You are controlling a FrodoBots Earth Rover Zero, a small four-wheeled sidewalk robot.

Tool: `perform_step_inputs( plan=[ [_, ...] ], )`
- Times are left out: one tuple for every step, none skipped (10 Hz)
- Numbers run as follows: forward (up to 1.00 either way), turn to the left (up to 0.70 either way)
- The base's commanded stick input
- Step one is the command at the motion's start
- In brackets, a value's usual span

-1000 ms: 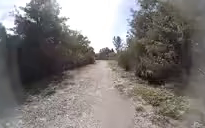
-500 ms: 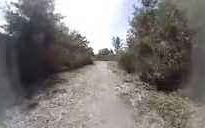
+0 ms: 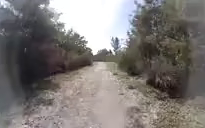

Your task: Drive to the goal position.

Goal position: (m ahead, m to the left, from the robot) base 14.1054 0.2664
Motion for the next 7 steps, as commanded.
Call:
perform_step_inputs(
  plan=[
    [0.85,0.0],
    [0.85,0.0],
    [0.85,0.0],
    [0.85,0.0],
    [0.85,0.0],
    [0.85,0.02],
    [0.85,0.26]
  ],
)
